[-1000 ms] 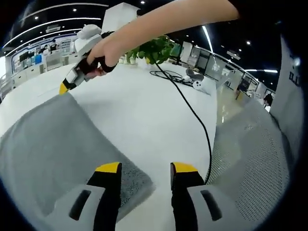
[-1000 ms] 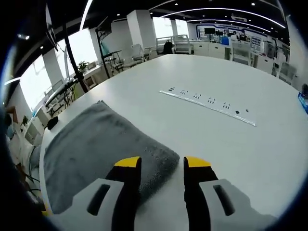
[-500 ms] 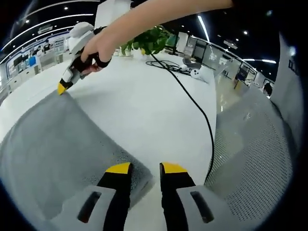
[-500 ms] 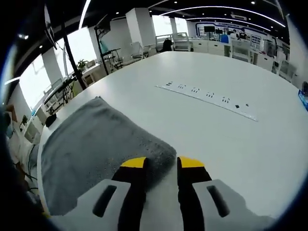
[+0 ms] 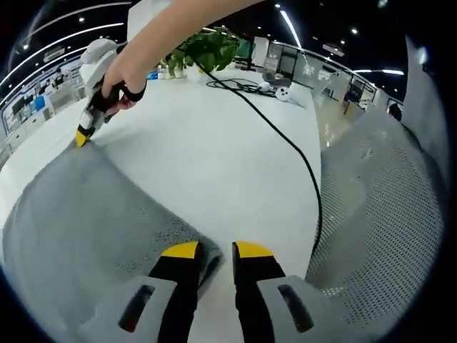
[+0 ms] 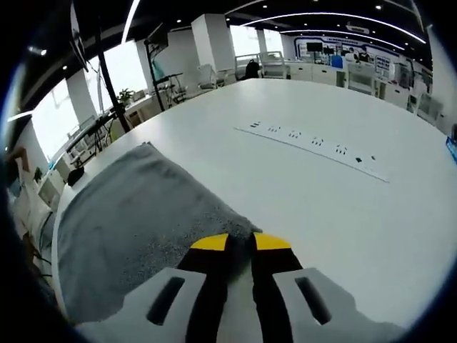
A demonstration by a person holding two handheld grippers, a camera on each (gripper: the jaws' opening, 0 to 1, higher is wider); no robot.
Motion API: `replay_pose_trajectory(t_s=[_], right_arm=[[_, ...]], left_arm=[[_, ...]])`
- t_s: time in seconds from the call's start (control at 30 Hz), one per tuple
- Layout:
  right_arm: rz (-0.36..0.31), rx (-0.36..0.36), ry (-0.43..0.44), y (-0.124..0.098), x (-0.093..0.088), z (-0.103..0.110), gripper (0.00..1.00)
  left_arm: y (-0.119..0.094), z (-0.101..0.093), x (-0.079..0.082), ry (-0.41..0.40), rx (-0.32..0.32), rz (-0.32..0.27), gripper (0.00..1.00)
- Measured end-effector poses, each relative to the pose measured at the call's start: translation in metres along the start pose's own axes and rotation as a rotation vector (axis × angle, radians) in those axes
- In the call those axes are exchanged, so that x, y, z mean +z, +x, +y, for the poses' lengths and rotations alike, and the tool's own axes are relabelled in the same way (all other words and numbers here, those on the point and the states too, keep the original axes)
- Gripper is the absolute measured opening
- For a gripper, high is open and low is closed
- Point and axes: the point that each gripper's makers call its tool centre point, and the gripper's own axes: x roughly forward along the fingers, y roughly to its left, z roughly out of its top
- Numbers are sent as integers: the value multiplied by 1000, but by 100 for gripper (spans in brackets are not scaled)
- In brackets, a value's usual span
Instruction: Fold the towel on the table until its edges align and the towel forms a compact rectangular stack.
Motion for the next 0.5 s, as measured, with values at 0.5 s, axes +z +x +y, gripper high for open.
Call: replay_pose_trajectory(t_s=[0.5], right_arm=[[-4,-49,47,-6,1,-17,19]], left_arm=[[1,2,-1,7,3,-2,16]])
